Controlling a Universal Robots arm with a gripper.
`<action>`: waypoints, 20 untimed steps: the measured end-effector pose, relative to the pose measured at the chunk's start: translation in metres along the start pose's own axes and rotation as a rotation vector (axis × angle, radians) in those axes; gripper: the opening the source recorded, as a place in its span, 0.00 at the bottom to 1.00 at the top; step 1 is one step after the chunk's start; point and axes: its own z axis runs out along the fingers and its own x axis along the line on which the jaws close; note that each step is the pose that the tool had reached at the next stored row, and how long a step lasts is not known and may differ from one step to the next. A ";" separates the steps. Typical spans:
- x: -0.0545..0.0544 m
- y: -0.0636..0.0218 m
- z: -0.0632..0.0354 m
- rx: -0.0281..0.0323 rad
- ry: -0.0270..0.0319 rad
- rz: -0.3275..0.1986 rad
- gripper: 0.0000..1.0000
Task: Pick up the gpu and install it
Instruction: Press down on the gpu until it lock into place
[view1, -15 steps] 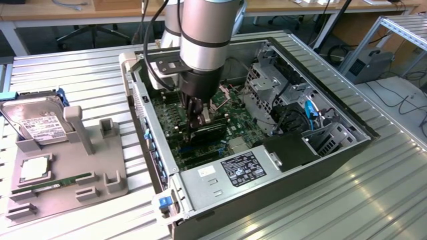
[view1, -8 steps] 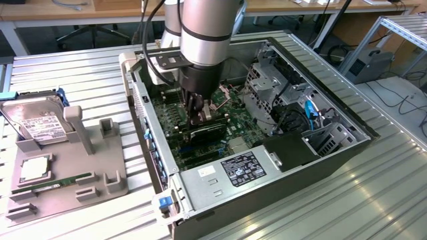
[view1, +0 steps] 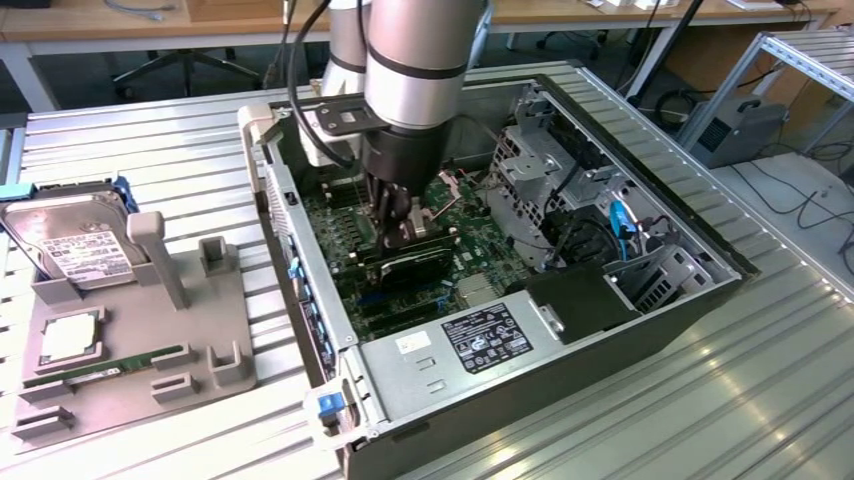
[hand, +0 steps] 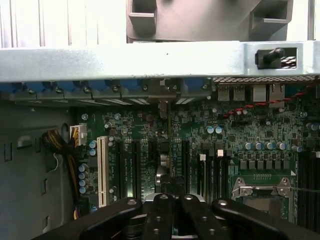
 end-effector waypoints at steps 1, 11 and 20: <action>0.000 -0.0015 -0.0001 -0.0006 0.0001 0.000 0.11; 0.000 -0.0281 -0.0011 -0.0170 0.0000 -0.001 0.11; 0.000 -0.0386 -0.0015 -0.0212 0.0001 -0.001 0.11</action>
